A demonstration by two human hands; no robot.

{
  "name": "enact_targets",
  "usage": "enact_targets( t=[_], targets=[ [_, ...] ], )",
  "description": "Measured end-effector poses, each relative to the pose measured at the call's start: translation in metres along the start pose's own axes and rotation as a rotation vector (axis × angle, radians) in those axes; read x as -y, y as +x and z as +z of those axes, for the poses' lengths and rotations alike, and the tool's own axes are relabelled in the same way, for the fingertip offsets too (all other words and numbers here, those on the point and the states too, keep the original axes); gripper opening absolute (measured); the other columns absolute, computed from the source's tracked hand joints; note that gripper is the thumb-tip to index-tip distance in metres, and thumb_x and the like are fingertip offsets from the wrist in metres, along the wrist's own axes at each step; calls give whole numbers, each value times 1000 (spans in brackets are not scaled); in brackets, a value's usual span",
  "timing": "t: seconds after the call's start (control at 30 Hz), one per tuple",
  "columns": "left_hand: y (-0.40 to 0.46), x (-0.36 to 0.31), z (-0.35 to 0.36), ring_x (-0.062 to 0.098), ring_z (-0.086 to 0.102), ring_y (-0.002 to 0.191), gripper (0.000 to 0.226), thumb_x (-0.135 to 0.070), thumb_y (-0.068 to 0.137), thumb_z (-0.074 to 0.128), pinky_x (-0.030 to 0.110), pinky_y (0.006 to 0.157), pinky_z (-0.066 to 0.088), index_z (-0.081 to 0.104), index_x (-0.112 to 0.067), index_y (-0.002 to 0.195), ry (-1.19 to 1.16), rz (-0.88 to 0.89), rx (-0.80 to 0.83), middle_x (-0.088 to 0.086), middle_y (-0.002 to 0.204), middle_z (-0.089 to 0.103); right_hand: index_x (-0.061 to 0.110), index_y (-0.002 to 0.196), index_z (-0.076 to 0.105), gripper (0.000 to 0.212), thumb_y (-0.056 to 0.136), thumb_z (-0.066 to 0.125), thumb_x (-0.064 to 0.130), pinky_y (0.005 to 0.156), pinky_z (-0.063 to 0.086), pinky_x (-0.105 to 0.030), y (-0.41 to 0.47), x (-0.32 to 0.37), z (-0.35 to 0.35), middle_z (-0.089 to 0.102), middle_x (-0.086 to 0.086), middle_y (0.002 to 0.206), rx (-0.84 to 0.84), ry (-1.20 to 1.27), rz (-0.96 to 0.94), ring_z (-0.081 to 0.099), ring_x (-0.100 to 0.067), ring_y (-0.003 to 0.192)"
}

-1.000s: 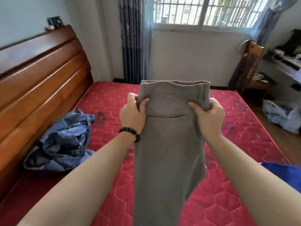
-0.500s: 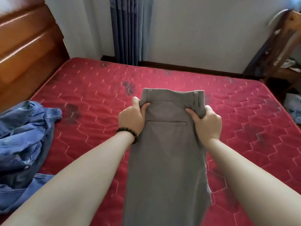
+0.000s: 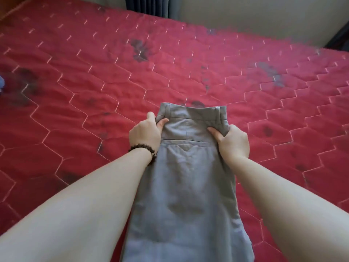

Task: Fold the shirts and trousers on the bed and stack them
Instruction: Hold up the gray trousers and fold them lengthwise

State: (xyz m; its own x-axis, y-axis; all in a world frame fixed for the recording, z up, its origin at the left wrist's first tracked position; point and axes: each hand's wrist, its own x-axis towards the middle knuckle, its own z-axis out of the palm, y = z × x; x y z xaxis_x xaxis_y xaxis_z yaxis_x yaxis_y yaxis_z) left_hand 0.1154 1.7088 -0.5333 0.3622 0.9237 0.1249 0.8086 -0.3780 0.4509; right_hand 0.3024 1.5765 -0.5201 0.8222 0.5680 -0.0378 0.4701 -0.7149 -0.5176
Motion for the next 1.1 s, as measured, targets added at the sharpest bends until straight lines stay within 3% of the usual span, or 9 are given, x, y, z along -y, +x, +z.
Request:
enact_targets(
  t=[0.13,0.23,0.47,0.57,0.67,0.77,0.93,1.03,1.1],
  targets=[
    [-6,18,38,39,65,75,47,-55,96,37,34,56,29,50,-10,98,160,-17,18,18,80,69,11,83,51,61,80,52,73,63,38,-36,5,-20,42,65,-13,89,14,-158,43,59,-35,85],
    [-6,18,42,41,63,67,44,-52,97,38,34,54,27,50,-10,90,131,-17,-19,19,71,67,13,79,49,64,79,47,77,62,36,-35,7,-22,46,64,-11,83,-34,-189,54,59,-35,82],
    [-30,12,12,38,66,77,42,-52,96,37,34,59,32,46,-14,83,158,-96,61,17,80,68,15,77,49,61,84,38,74,56,32,-36,-23,-27,3,54,1,73,147,76,117,50,-22,70],
    [-63,17,6,38,66,78,43,-51,97,37,34,60,33,50,-13,81,183,-145,125,17,81,69,14,83,46,55,91,31,67,64,34,-38,-67,-42,-1,56,-4,78,143,-41,112,53,-32,78],
    [-82,19,0,37,65,70,35,-46,99,38,32,55,32,40,-16,81,160,-99,149,16,72,67,11,87,38,38,98,38,47,61,36,-40,-91,-39,6,57,-13,78,145,-32,94,57,-38,81],
    [-67,16,-9,37,63,63,33,-43,99,40,32,53,30,37,-15,82,102,-51,83,16,66,64,8,89,37,31,100,41,37,59,37,-41,-81,-26,5,53,-11,72,68,53,50,57,-39,77],
    [-9,9,-23,40,59,58,34,-42,99,42,34,51,28,40,-13,82,30,35,-129,19,63,62,10,92,37,31,100,41,40,58,32,-39,-30,7,-9,61,-23,79,-111,102,-104,57,-41,74],
    [22,2,-16,40,63,71,39,-47,98,41,37,56,34,48,-9,96,29,-39,-147,19,79,66,8,98,42,34,99,43,42,62,34,-38,1,21,-6,63,-23,90,-107,88,-97,59,-41,84],
    [29,0,-7,36,59,98,45,-50,94,48,43,73,39,48,-9,112,95,-158,-103,17,107,61,5,115,45,47,97,44,49,76,39,-41,13,21,1,59,-21,112,-43,-5,-24,55,-39,104]
  ],
)
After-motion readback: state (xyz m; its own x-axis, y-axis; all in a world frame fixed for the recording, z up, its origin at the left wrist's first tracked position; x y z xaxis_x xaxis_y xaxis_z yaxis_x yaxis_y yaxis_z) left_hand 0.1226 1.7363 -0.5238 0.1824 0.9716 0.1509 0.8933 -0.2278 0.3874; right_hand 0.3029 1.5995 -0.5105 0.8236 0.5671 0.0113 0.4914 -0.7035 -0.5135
